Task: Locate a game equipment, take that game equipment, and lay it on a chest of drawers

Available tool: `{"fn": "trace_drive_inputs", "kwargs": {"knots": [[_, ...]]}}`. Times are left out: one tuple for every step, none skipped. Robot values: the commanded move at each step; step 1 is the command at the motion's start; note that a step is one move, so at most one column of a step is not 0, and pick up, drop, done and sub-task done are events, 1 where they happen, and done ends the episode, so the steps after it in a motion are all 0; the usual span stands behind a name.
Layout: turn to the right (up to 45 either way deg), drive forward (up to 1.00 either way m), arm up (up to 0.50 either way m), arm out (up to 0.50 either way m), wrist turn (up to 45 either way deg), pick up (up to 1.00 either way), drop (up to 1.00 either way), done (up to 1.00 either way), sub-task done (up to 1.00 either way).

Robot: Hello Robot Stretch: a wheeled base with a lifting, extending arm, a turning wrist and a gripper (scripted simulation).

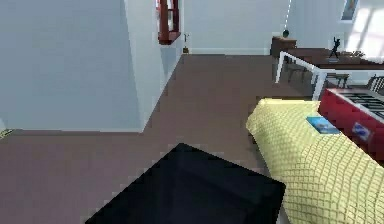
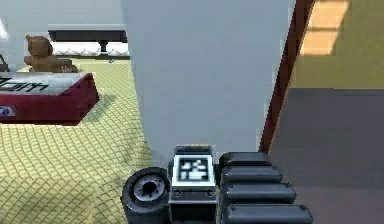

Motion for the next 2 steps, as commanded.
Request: {"fn": "trace_drive_inputs", "kwargs": {"knots": [[0.0,1.00,0.00,0.00,0.0,0.00,0.00,0.00,0.00],[3.0,0.00,0.00,0.00,0.0,0.00,0.00,0.00,0.00]]}}
